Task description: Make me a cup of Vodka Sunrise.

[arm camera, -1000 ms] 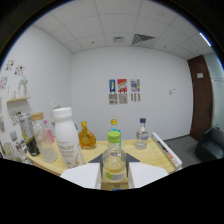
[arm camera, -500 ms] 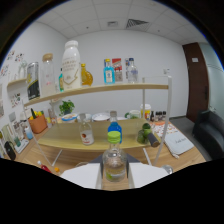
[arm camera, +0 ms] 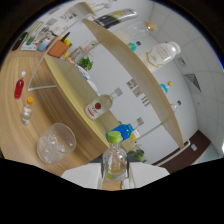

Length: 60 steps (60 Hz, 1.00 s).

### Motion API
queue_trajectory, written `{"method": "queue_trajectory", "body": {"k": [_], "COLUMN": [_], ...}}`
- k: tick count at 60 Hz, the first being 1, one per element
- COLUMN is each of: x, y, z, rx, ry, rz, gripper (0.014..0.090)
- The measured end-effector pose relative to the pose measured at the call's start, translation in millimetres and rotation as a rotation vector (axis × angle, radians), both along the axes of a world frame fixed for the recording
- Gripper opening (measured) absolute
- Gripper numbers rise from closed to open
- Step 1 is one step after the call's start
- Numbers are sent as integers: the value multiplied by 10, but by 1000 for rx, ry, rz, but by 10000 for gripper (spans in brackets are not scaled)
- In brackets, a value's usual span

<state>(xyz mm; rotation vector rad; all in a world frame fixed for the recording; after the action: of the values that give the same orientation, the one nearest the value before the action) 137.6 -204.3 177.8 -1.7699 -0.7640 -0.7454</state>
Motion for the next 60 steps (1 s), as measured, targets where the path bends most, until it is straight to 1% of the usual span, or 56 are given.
{"method": "queue_trajectory", "body": {"k": [11,24,38,44,46,52,57,60], "x": [-114,-220,-314,-318,-326,-367,-404,-452], "y": [40,115,149,138,136,112,79,55], "z": [101,241,107,95,116,253,426,578], "rx": [20,51,-5,-22,-17,20,57,92], "ry": [-448,-877,-1112,-1096,-1069,-935,-709,-564], "rz": [130,216,289,291,288,272,239,224], "gripper": [353,350,351,354,351,353,354,351]}}
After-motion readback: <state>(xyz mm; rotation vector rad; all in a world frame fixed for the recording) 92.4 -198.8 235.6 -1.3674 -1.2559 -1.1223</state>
